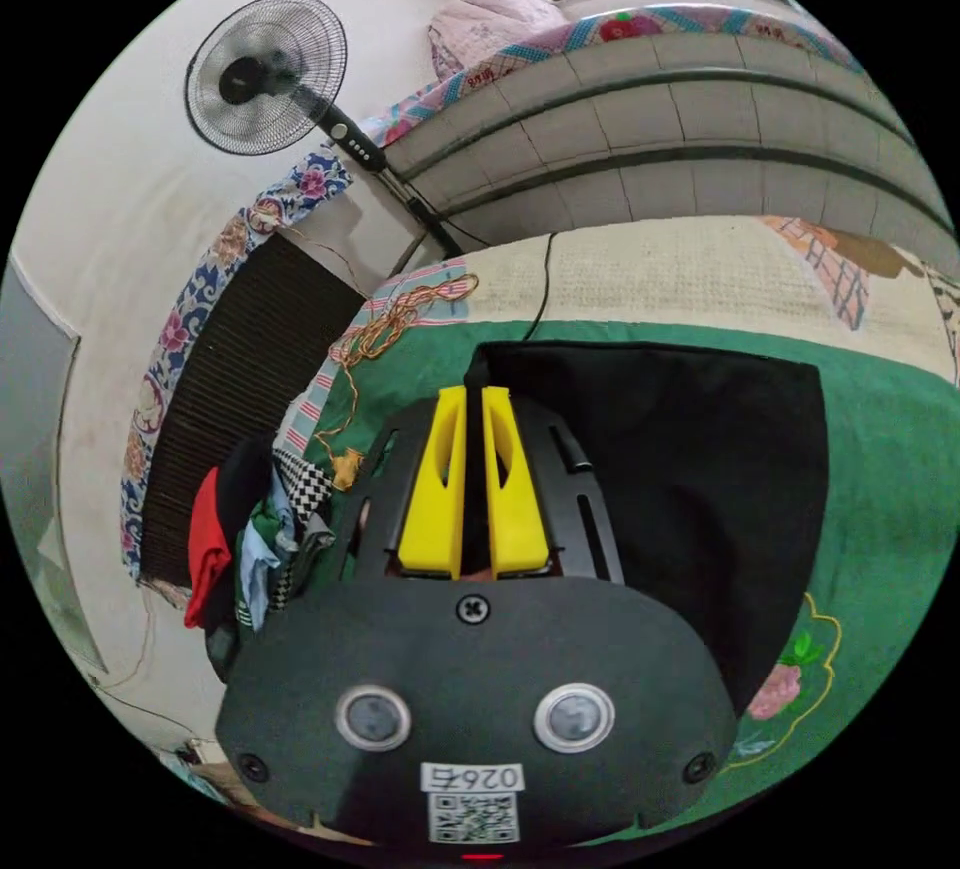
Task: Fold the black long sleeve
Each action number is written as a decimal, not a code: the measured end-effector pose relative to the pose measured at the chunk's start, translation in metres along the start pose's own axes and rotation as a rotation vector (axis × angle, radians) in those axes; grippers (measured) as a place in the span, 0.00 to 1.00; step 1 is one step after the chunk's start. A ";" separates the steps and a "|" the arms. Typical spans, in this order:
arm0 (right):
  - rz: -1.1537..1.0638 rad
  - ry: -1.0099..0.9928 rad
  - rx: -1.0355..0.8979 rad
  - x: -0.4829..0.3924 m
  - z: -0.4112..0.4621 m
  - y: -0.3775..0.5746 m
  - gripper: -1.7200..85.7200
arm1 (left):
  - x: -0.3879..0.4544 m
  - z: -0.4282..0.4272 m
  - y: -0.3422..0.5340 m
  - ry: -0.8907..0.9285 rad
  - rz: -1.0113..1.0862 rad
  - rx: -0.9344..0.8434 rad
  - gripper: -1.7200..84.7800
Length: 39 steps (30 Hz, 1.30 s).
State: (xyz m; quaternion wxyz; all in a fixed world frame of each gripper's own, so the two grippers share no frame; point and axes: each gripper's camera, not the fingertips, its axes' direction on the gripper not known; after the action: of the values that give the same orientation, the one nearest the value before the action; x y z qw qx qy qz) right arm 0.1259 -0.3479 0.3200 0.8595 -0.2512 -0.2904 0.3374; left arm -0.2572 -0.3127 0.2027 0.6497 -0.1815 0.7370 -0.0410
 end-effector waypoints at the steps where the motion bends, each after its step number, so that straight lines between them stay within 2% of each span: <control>1: 0.010 -0.078 -0.016 0.006 0.014 -0.003 0.05 | -0.003 0.000 0.004 -0.031 -0.012 -0.013 0.02; 4: 0.005 -0.149 -0.096 0.012 0.044 -0.010 0.14 | -0.014 0.005 0.013 -0.015 -0.050 -0.031 0.02; 8: -0.054 -0.058 -0.078 0.005 0.040 -0.007 0.21 | -0.031 0.005 0.027 -0.031 -0.132 -0.031 0.02; 10: -0.081 -0.065 -0.052 0.004 0.028 -0.003 0.20 | -0.033 -0.007 0.041 -0.109 -0.179 0.032 0.01; 12: -0.112 -0.073 -0.053 0.002 0.016 0.006 0.19 | -0.027 -0.020 0.051 -0.096 -0.163 0.128 0.01; 14: -0.178 -0.096 -0.088 -0.001 0.002 0.027 0.16 | -0.018 -0.031 0.060 -0.013 -0.106 0.252 0.01; 16: -0.223 -0.101 -0.118 -0.003 -0.009 0.054 0.14 | -0.008 -0.029 0.064 0.161 -0.026 0.350 0.01; 19: -0.273 -0.081 -0.155 0.002 -0.035 0.116 0.12 | 0.001 -0.001 0.055 0.360 0.027 0.303 0.01; 21: -0.268 -0.058 -0.163 0.010 -0.054 0.159 0.11 | 0.012 0.020 0.048 0.380 0.049 0.225 0.01; 23: -0.230 -0.042 -0.192 0.027 -0.076 0.214 0.08 | 0.029 0.040 0.041 0.314 0.098 0.109 0.01; 28: -0.080 0.000 -0.345 0.073 -0.083 0.313 0.04 | 0.078 0.089 0.046 -0.138 0.298 -0.240 0.01; 32: 0.048 -0.182 -0.267 0.109 -0.101 0.348 0.01 | 0.073 0.088 0.060 -0.084 0.256 -0.214 0.01; 35: -0.006 -0.179 -0.344 0.115 -0.105 0.357 0.01 | 0.069 0.084 0.076 -0.046 0.210 -0.182 0.01; 39: -0.080 -0.115 -0.374 0.108 -0.109 0.375 0.01 | 0.088 0.080 0.107 -0.151 0.303 -0.117 0.01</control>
State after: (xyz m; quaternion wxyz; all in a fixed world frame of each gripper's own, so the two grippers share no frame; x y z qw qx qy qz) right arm 0.1012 -0.0530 0.0426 0.7924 -0.3752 -0.4065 0.2570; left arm -0.2102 -0.2272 0.0753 0.6903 -0.1083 0.7062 0.1142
